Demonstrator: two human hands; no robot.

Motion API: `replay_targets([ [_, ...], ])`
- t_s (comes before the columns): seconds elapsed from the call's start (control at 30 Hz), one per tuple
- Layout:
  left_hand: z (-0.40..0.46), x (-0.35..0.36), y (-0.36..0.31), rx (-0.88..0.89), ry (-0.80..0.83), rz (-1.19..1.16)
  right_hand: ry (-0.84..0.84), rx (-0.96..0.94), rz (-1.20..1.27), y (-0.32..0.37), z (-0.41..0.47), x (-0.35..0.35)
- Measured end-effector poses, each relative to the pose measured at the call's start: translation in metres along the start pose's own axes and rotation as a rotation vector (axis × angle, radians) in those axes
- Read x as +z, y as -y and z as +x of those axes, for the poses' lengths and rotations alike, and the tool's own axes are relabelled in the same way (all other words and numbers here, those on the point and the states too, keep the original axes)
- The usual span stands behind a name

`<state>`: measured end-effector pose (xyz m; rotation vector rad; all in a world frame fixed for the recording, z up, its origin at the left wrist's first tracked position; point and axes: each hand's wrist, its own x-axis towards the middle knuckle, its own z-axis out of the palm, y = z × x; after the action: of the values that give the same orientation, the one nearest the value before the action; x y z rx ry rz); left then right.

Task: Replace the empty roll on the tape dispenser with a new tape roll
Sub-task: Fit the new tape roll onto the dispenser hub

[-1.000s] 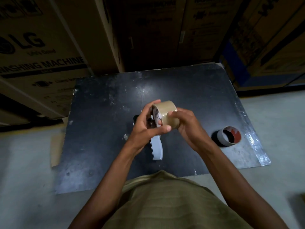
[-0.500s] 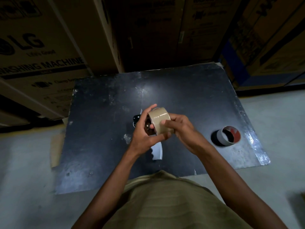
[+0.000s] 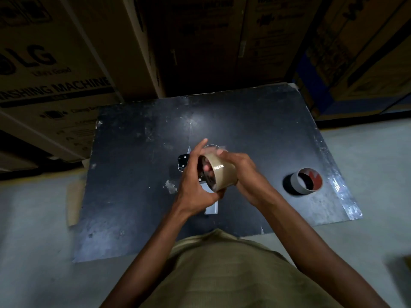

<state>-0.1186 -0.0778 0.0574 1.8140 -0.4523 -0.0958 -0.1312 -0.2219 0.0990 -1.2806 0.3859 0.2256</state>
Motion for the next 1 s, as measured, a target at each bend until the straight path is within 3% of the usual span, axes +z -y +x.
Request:
replay_targets([
  [0.13,0.003,-0.008,0.002,-0.110,0.067,-0.092,0.088,-0.026,-0.037,-0.001,-0.004,-0.001],
  [0.43,0.001,0.001,-0.008,0.122,-0.021,0.116,-0.069,-0.029,-0.060,0.001,-0.005,0.006],
  [0.67,-0.005,0.005,-0.005,0.091,-0.041,0.116,-0.163,0.024,-0.091,0.000,-0.001,0.013],
  [0.77,-0.006,0.001,-0.003,0.071,-0.009,0.121,-0.096,0.083,-0.188,-0.003,0.006,0.005],
  [0.87,-0.004,-0.002,0.002,0.058,0.003,0.070,0.102,0.122,-0.061,-0.007,0.008,-0.007],
  [0.93,-0.005,-0.003,0.007,0.007,-0.006,0.033,0.215,0.082,0.073,-0.009,0.004,-0.012],
  [1.0,-0.005,-0.005,0.014,-0.058,-0.012,0.003,0.255,-0.001,0.023,-0.012,0.003,-0.018],
])
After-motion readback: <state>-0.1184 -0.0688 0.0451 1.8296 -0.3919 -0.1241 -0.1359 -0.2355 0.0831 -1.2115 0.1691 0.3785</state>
